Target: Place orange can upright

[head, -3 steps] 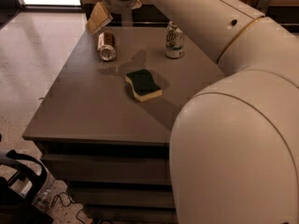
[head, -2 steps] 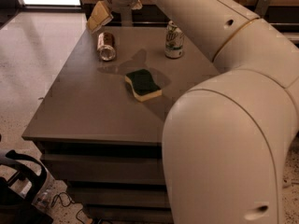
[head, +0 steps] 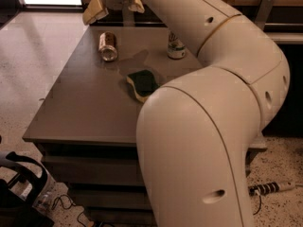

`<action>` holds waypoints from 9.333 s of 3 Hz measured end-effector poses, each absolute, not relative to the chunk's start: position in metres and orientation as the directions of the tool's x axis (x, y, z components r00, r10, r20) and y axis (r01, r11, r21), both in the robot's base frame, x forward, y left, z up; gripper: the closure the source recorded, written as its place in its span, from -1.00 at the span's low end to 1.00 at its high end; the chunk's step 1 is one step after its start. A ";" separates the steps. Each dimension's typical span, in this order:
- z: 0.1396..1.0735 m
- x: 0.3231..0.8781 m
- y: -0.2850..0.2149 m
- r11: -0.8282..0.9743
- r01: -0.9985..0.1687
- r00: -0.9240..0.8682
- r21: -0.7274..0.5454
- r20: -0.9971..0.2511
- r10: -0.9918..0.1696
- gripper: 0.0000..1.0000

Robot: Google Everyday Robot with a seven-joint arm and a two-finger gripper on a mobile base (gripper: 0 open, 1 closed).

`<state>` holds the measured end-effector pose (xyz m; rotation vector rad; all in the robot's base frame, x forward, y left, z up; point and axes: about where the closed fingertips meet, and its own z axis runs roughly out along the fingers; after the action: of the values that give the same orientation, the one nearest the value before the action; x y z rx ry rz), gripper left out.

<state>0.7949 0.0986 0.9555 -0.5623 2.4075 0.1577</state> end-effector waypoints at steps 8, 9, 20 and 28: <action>0.904 0.792 0.107 0.961 -0.262 -0.875 -0.091 -0.397 -0.276 -1.00; 0.900 0.794 0.112 0.957 -0.278 -0.876 -0.083 -0.387 -0.288 -1.00; 0.832 0.822 0.145 0.930 -0.368 -0.873 0.012 -0.348 -0.341 0.77; 0.960 0.833 0.101 0.872 -0.487 -0.619 -0.046 -0.686 -0.382 1.00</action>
Offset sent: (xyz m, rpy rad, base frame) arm -0.0133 0.0118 -0.0275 -0.2266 0.1919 -0.4782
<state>0.8332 0.1011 0.9597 -0.6238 2.3093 0.1857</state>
